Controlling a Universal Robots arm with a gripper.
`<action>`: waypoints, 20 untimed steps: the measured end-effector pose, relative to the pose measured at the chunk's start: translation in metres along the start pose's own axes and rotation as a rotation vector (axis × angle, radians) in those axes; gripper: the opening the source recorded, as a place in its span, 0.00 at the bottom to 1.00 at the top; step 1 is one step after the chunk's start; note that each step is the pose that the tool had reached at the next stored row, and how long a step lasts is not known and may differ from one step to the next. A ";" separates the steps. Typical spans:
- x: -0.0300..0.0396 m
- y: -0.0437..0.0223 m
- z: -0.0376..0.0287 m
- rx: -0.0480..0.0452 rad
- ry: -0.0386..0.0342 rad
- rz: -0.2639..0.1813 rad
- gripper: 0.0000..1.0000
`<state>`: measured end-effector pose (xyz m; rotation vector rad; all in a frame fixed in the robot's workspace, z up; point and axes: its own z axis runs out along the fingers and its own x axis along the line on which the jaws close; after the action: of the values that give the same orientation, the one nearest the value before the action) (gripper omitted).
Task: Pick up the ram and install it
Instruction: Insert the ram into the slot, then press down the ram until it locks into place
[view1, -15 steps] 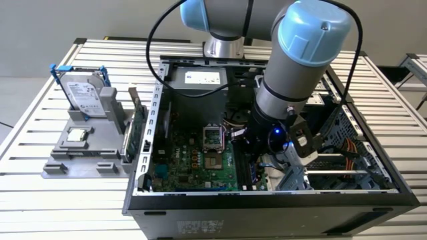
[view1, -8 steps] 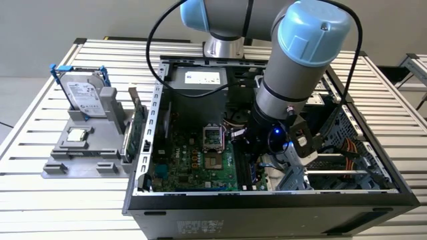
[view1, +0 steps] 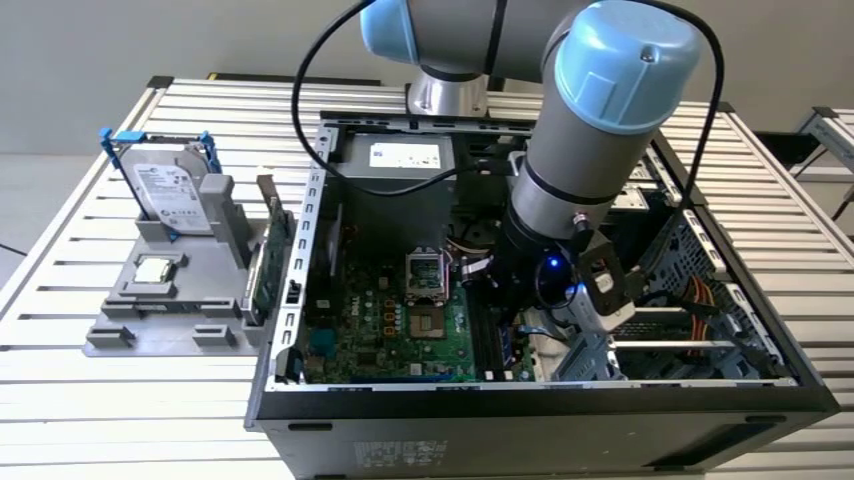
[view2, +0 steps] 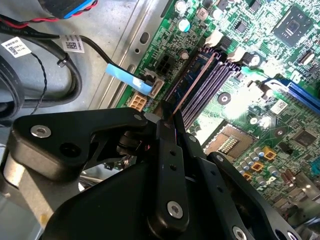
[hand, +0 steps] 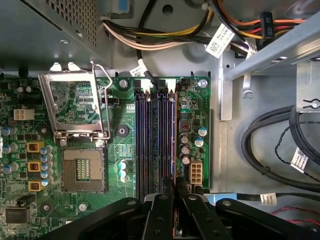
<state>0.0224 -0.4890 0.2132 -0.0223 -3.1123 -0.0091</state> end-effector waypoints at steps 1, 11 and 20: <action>0.0000 0.0000 0.0000 0.0000 0.0000 -0.002 0.00; 0.0001 0.0000 0.0013 0.0014 0.0000 -0.007 0.00; 0.0001 0.0000 0.0017 0.0046 0.0000 -0.010 0.00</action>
<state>0.0222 -0.4889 0.2114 -0.0067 -3.1123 -0.0021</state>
